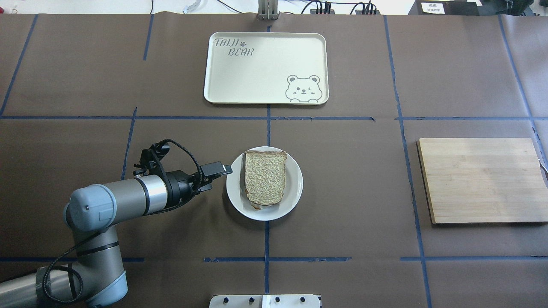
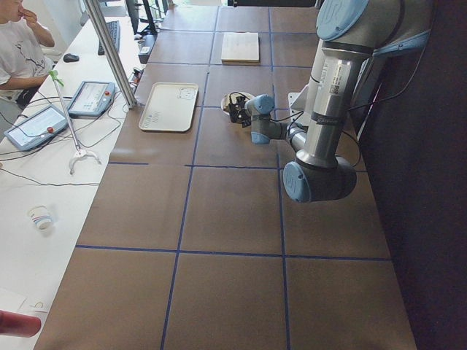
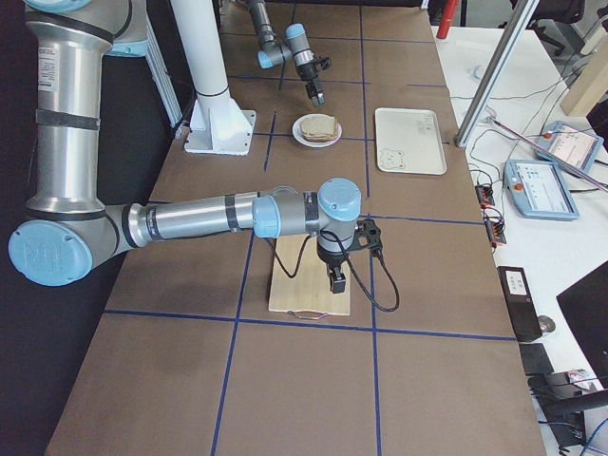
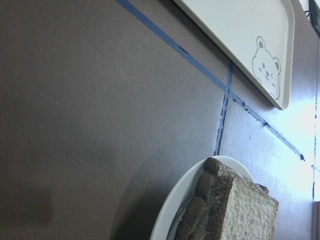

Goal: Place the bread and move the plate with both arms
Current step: 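Grip the white plate rim nearest the robot with the left gripper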

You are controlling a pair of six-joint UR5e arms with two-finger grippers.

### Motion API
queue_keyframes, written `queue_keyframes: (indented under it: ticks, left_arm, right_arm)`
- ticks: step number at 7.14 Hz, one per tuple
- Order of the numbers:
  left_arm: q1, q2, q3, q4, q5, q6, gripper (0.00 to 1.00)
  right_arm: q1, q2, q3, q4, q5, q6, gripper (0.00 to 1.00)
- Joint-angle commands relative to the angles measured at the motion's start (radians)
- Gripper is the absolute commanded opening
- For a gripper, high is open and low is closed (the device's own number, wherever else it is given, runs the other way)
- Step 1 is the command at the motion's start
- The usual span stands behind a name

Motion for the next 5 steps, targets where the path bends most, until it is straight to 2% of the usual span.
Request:
queue_keyframes:
  ticks: [1,2,3,5]
  left_arm:
    - [0.016,-0.033,0.059,-0.064,0.03,-0.088,0.98]
    - [0.021,-0.056,0.069,-0.065,0.039,-0.137,0.98]
    - [0.053,-0.07,0.106,-0.067,0.076,-0.139,0.94]
    - [0.062,-0.07,0.113,-0.067,0.076,-0.139,0.86]
  right_arm:
    - [-0.001,0.002,0.001,0.0,-0.001,0.002,1.0]
    - [-0.001,0.002,0.0,0.0,-0.001,0.002,1.0]
    - [0.0,0.002,0.0,0.0,-0.001,0.002,1.0]
    - [0.0,0.002,0.0,0.001,-0.006,0.002,1.0]
